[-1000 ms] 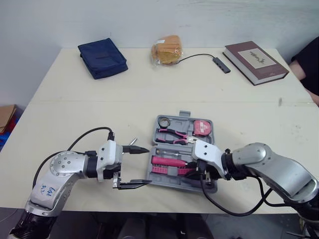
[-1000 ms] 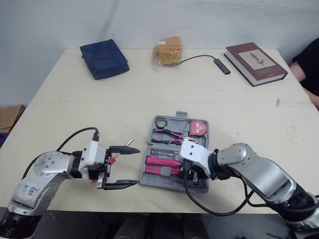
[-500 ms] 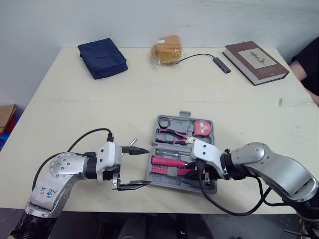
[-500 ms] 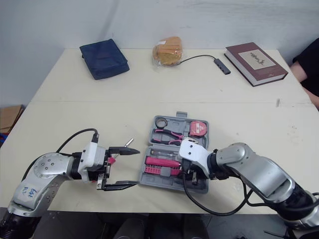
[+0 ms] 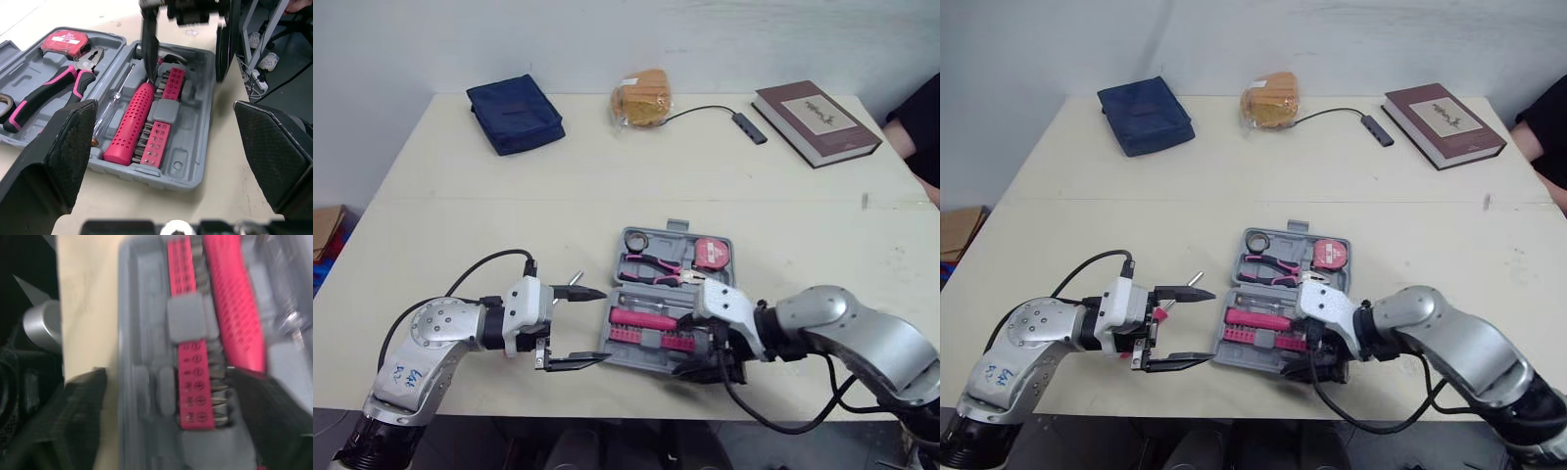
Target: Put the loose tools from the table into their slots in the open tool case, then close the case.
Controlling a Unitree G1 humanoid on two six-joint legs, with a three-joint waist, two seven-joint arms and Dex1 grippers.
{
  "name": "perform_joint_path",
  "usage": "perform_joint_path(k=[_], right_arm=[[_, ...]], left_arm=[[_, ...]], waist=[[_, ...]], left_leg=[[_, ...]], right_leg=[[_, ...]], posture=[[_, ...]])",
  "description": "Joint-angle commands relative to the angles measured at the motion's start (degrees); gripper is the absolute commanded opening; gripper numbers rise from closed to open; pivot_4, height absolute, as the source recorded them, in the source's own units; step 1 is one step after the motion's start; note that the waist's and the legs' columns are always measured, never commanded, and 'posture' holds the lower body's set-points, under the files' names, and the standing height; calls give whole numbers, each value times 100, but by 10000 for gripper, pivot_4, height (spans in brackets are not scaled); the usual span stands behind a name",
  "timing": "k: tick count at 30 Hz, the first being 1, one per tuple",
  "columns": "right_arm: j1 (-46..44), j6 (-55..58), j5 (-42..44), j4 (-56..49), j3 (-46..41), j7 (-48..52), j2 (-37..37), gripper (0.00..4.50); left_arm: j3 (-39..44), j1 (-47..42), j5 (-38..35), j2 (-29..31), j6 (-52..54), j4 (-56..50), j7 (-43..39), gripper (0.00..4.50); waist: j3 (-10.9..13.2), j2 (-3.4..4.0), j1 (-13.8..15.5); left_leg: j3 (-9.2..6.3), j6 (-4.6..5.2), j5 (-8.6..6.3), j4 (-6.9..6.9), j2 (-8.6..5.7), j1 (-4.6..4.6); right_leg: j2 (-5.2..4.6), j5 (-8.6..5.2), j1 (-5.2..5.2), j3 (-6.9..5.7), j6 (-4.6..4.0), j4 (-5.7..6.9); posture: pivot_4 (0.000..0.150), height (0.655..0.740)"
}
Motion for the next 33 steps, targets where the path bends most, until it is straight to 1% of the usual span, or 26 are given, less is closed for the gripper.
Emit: perform_joint_path(k=[1,3,5,6,8,9,11,13,14,15,16,20,22,24,27,33], right_arm=[[247,-461,245,-45,-553,348,-167,41324],[427,-759,158,89,-733,367,-166,41324],[608,-962,306,193,-940,369,42,41324],[736,-1254,293,244,-1014,402,176,41324],[969,-1618,211,318,-1033,515,262,36386],[1071,-1969,-7,397,-965,548,300,33260],[1220,-2470,-282,586,-853,606,379,23551],[1270,-2637,-385,766,-832,559,454,13403],[1296,-2740,-466,865,-807,570,463,9600],[1318,-2794,-516,947,-778,592,464,3720],[1345,-2888,-574,1014,-742,637,456,348],[1406,-3213,-826,1229,-622,715,454,348],[1453,-3293,-851,1333,-595,716,512,348],[1562,-3608,-1086,1530,-450,732,572,348],[1629,-3786,-1280,1700,-334,617,735,348],[1583,-4097,-2041,1937,98,474,689,348]], left_arm=[[53,-31,-44,-5,15,-56,54,45000],[47,-36,-55,-10,37,-67,66,45000],[33,-55,-58,-24,39,-46,63,45000],[24,-67,-51,-28,30,-35,56,45000],[15,-106,-52,-36,31,-11,48,45000],[9,-129,-44,-38,24,9,39,45000],[4,-177,-35,-44,21,43,29,45000],[-2,-207,-19,-43,8,70,16,45000],[-5,-214,-11,-41,-3,81,10,45000],[-5,-225,-9,-42,-9,99,6,45000],[-7,-231,-3,-41,-17,113,2,45000],[-5,-243,16,-35,-26,130,-1,45000],[0,-249,38,-28,-28,133,7,45000],[11,-257,52,-14,-18,123,20,45000],[22,-282,58,-3,10,113,28,45000],[-3,-305,153,111,77,173,-20,45000]], waist=[[0,0,5],[0,-1,5],[1,-1,4],[1,-1,1],[1,-2,2],[1,-2,5],[1,-2,5],[1,-2,2],[1,-2,-1],[1,-2,-4],[1,-2,-5],[1,-2,-2],[1,-2,0],[1,-2,0],[1,-2,-7],[-4,-10,-30]], left_leg=[[0,0,0,-1,1,0],[0,0,0,-1,0,0],[1,0,0,0,0,0],[2,0,0,0,0,0],[2,0,0,0,1,1],[1,-1,1,-2,1,1],[1,-1,1,-1,0,1],[3,-1,1,2,-2,1],[4,-1,1,3,-2,2],[5,-1,1,3,-2,2],[4,-1,1,3,-2,3],[3,-3,2,1,-1,2],[3,-3,2,2,-2,2],[3,-3,2,3,-1,2],[2,-3,2,2,-1,4],[5,-6,2,3,2,15]], right_leg=[[0,0,-1,0,0,0],[0,0,0,0,0,0],[0,0,1,1,0,-1],[0,0,1,2,0,-1],[1,0,0,2,0,1],[1,0,0,1,0,1],[2,0,1,1,0,1],[1,1,2,3,2,2],[1,2,2,4,3,2],[1,2,2,4,3,3],[1,2,1,4,3,4],[2,2,1,2,3,3],[1,2,1,3,3,3],[1,2,2,3,3,3],[2,2,2,2,3,4],[7,1,8,5,2,8]], posture=[[1500,7400],[1500,7400],[1500,7400],[1500,7400],[1500,7400],[1500,7400],[1500,7400],[1500,7400],[1500,7400],[1500,7400],[1500,7400],[1500,7400],[1500,7400],[1500,7400],[1500,7400],[1500,7400]])
